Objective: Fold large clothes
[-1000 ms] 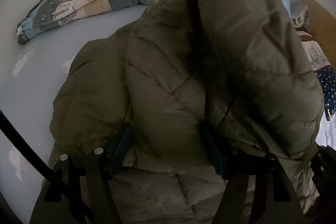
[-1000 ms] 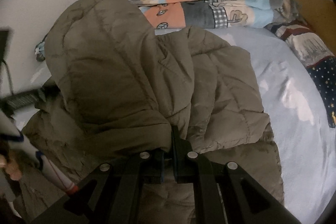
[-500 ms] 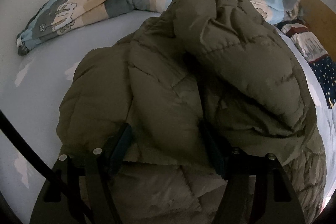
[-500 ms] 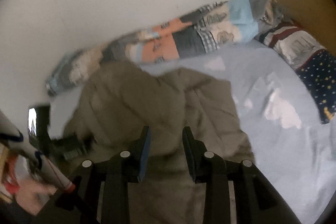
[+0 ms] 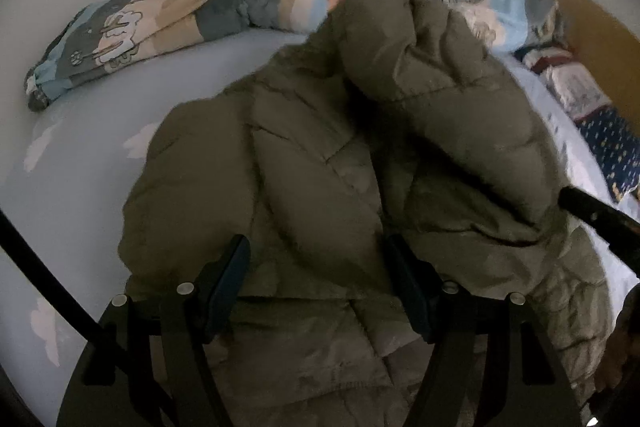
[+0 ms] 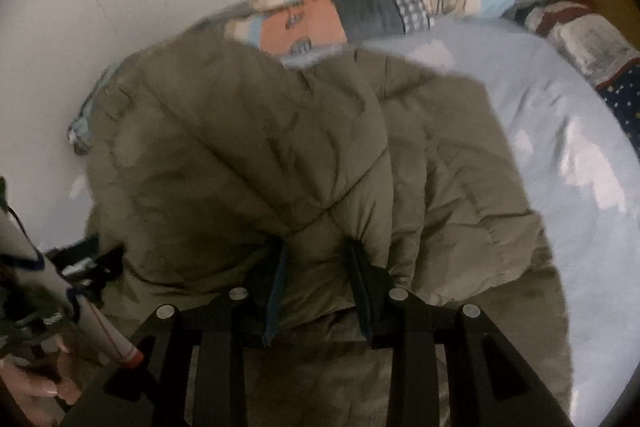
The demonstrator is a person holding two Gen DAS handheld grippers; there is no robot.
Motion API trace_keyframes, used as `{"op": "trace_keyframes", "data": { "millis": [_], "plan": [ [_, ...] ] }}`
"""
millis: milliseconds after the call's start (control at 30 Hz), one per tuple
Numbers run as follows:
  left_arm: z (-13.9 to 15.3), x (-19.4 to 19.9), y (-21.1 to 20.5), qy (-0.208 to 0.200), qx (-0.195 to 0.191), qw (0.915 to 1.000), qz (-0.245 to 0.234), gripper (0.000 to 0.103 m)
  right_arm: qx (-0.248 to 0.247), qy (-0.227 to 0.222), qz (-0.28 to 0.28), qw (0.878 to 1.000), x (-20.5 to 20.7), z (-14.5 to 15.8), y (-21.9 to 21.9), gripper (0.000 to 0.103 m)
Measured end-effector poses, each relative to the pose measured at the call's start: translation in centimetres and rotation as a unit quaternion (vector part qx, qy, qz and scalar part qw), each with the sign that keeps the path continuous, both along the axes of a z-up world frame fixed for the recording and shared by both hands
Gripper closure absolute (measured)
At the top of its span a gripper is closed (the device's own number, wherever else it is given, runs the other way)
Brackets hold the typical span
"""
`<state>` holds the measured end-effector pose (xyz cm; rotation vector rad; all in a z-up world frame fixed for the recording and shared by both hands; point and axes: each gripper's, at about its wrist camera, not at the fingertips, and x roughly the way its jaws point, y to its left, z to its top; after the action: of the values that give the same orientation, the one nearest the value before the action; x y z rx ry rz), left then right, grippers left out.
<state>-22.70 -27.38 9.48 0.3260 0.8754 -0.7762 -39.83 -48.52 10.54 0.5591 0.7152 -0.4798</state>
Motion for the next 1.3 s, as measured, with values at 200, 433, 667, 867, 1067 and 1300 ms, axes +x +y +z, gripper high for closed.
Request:
{"op": "trace_keyframes", "data": {
  "millis": [200, 433, 667, 867, 1067, 1300],
  "plan": [
    [0.8, 0.6, 1.0, 0.003, -0.026, 0.9995, 0.016, 0.034, -0.056, -0.084, 0.007, 0.995, 0.4, 3.8, 2.2, 0.07],
    [-1.0, 0.8, 0.1, 0.014, 0.011, 0.9997, 0.016, 0.034, -0.012, -0.005, 0.035, 0.999, 4.5, -1.3, 3.1, 0.07],
    [-0.3, 0.4, 0.3, 0.009, 0.003, 0.9998, 0.017, 0.034, 0.007, 0.001, 0.032, 0.999, 4.6, -2.3, 2.5, 0.069],
    [1.1, -0.1, 1.1, -0.008, -0.02, 0.9996, 0.016, 0.034, -0.038, -0.055, 0.037, 0.997, 3.3, 1.0, 4.5, 0.069],
    [0.7, 0.2, 1.0, -0.007, -0.006, 0.9997, 0.021, 0.034, -0.041, -0.026, 0.063, 0.997, 4.5, -0.1, 6.0, 0.069],
    [1.1, -0.1, 1.2, -0.028, -0.005, 0.9993, 0.023, 0.034, -0.01, 0.007, 0.068, 0.998, 5.1, -1.9, 5.4, 0.069]
  ]
}}
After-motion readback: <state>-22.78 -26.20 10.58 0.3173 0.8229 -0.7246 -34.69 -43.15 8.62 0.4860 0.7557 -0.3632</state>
